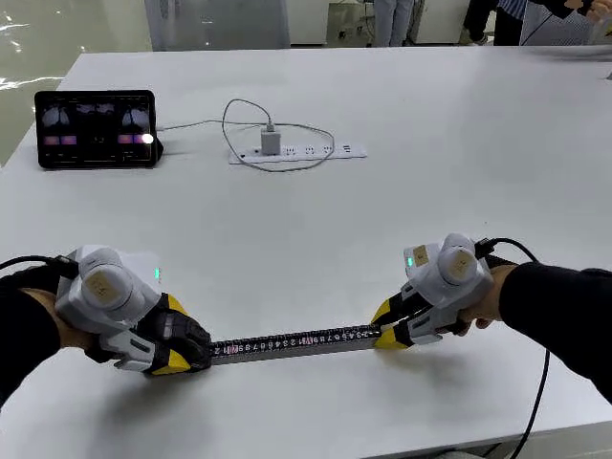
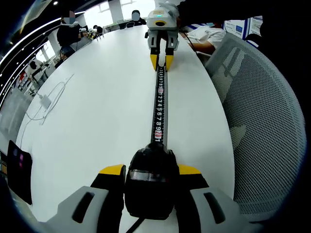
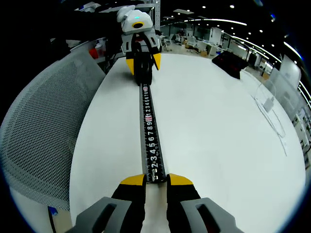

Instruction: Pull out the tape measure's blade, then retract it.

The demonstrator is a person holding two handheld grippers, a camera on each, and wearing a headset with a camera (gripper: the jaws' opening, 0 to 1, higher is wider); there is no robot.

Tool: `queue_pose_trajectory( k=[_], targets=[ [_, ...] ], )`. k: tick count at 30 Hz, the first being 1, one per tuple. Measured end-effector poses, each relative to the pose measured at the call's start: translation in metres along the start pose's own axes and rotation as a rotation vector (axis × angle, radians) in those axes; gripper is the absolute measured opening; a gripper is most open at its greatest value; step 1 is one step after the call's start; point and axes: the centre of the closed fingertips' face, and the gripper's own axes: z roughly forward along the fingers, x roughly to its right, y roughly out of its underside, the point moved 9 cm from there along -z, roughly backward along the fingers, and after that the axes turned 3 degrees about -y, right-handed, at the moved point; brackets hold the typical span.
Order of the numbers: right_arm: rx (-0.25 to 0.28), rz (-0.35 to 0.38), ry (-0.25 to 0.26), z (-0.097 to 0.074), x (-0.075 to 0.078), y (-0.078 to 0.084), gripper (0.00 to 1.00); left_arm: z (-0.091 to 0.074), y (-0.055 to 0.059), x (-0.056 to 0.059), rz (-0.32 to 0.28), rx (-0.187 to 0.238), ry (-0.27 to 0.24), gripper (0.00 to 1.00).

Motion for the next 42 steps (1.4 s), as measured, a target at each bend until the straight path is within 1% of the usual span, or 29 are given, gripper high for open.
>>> queue_pose_trajectory(
  k=[6,9,11,14,15,17,20,23,24,25,26,27,30,33,36,37,40,42],
  targets=[
    [-0.039,-0.027,-0.018,0.000,-0.001,-0.003,0.16,-0.003,-0.004,0.000,0.005,-0.015,0.020,0.34],
    [-0.059,-0.035,-0.022,-0.001,-0.002,-0.003,0.17,-0.007,-0.008,-0.001,0.012,-0.017,0.018,0.35],
    [-0.062,-0.040,-0.025,-0.002,-0.002,-0.004,0.18,-0.009,-0.009,-0.001,0.015,-0.015,0.019,0.36],
    [-0.060,-0.047,-0.033,-0.004,-0.005,-0.006,0.25,-0.012,-0.011,-0.001,0.016,-0.016,0.021,0.36],
    [-0.066,-0.063,-0.031,-0.004,-0.004,-0.007,0.26,-0.012,-0.011,-0.001,0.019,-0.021,0.028,0.36],
    [-0.076,-0.068,-0.030,-0.006,-0.005,-0.007,0.26,-0.012,-0.010,-0.001,0.014,-0.028,0.039,0.38],
    [-0.077,-0.074,-0.029,-0.007,-0.004,-0.008,0.29,-0.013,-0.009,0.001,0.004,-0.027,0.051,0.45],
    [-0.083,-0.080,-0.029,-0.008,-0.005,-0.009,0.30,-0.013,-0.008,0.002,-0.006,-0.027,0.065,0.46],
    [-0.084,-0.082,-0.030,-0.008,-0.005,-0.009,0.31,-0.014,-0.008,0.002,-0.004,-0.025,0.063,0.48],
    [-0.084,-0.082,-0.030,-0.008,-0.005,-0.010,0.31,-0.014,-0.008,0.000,0.003,-0.017,0.038,0.50],
    [-0.084,-0.080,-0.030,-0.008,-0.005,-0.009,0.32,-0.014,-0.008,0.000,-0.002,-0.013,0.031,0.55],
    [-0.084,-0.078,-0.030,-0.008,-0.005,-0.009,0.33,-0.015,-0.008,-0.001,-0.009,-0.006,0.031,0.58],
    [-0.079,-0.070,-0.030,-0.010,-0.006,-0.011,0.36,-0.017,-0.008,-0.001,-0.019,0.004,0.033,0.60],
    [-0.075,-0.067,-0.028,-0.011,-0.007,-0.012,0.38,-0.018,-0.008,0.000,-0.040,0.017,0.042,0.64],
    [-0.079,-0.063,-0.026,-0.012,-0.008,-0.012,0.41,-0.020,-0.007,0.001,-0.051,0.023,0.052,0.71],
    [-0.080,-0.059,-0.024,-0.012,-0.008,-0.012,0.42,-0.019,-0.006,0.001,-0.054,0.026,0.063,0.74],
    [-0.082,-0.048,-0.019,-0.013,-0.008,-0.012,0.47,-0.019,-0.004,0.001,-0.059,0.021,0.078,0.82],
    [-0.078,-0.040,-0.019,-0.014,-0.008,-0.013,0.50,-0.019,-0.002,0.002,-0.059,0.024,0.092,0.85]
  ],
)
